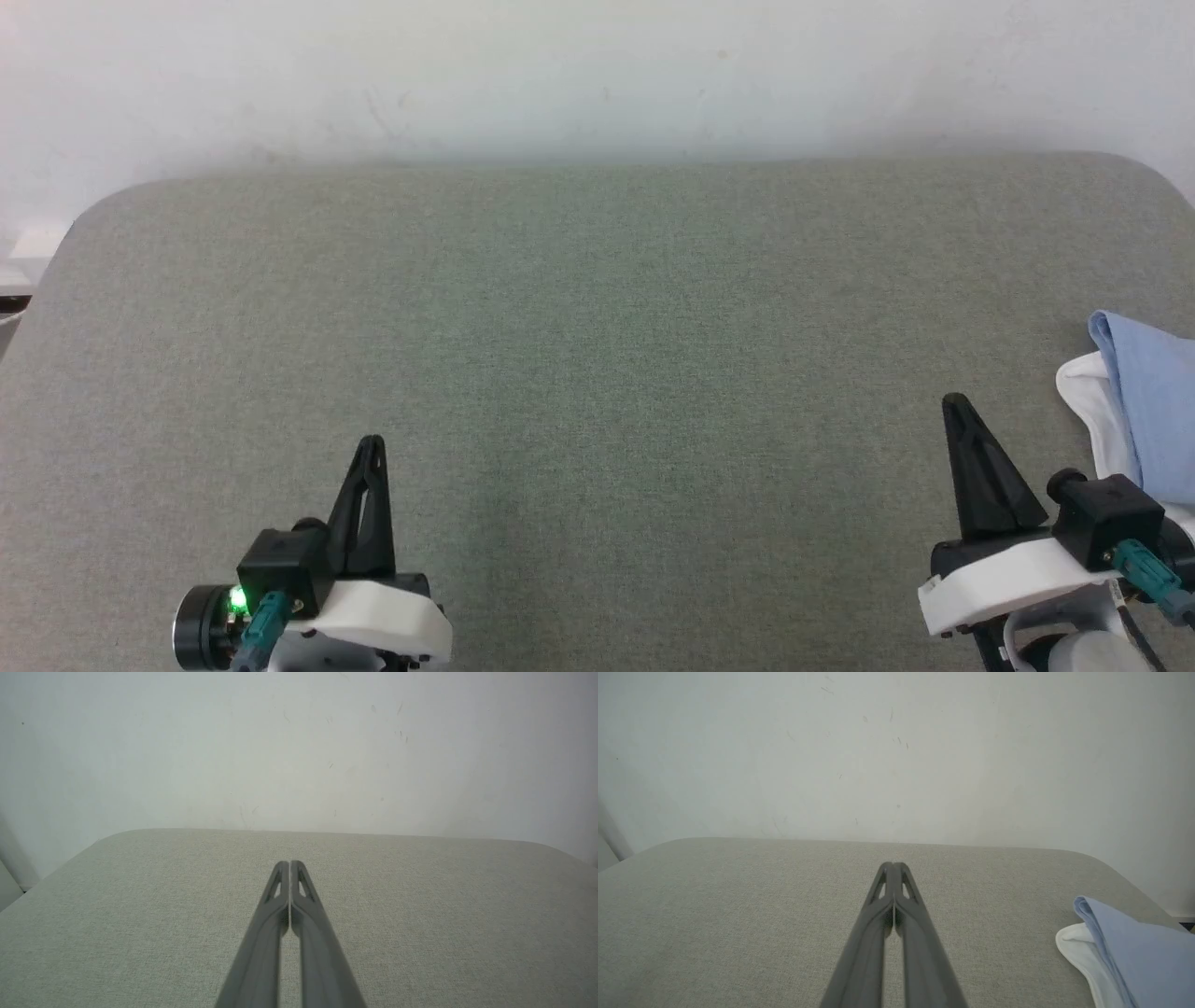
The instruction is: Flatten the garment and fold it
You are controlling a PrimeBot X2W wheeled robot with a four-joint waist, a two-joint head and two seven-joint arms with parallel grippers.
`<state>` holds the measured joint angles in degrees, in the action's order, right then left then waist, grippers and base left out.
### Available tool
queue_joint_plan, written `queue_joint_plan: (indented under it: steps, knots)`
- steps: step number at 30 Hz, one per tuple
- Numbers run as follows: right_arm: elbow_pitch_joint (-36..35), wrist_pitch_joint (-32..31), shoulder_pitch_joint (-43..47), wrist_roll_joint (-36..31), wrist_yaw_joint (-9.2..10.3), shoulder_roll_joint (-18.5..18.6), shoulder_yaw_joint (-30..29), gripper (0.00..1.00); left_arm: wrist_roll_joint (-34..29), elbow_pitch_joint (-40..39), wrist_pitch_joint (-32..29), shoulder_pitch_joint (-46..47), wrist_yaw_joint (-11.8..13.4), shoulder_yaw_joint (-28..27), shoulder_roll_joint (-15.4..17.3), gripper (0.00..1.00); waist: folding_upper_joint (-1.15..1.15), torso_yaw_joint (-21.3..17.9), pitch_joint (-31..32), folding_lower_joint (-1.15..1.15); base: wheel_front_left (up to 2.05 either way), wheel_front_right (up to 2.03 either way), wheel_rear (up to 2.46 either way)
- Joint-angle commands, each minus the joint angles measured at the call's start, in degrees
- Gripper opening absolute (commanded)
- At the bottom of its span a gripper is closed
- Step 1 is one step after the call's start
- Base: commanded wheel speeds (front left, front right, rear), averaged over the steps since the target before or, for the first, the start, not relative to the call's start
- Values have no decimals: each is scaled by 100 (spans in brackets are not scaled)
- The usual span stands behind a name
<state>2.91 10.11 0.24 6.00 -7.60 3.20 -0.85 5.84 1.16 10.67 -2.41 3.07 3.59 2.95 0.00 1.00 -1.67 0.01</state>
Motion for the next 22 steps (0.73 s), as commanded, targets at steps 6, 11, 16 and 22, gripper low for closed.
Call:
queue_joint_plan:
  steps: [6,11,16,22]
  knots:
    - [-40,-85,-8,-88,4,-11,20,0,-98,-31,-80,68,-62,-62,-2,0,0,-7,11,0,0,0,0]
    - [-55,-141,-9,-119,4,-12,24,0,-128,-37,-141,79,-77,-80,-3,0,0,-12,21,0,0,0,0]
    - [-70,-198,-10,-150,5,-14,28,0,-157,-42,-201,89,-92,-98,-3,0,0,-18,30,0,0,0,0]
    - [-89,-266,-12,-188,5,-15,33,0,-193,-48,-273,102,-110,-120,-3,0,0,-25,42,0,0,0,0]
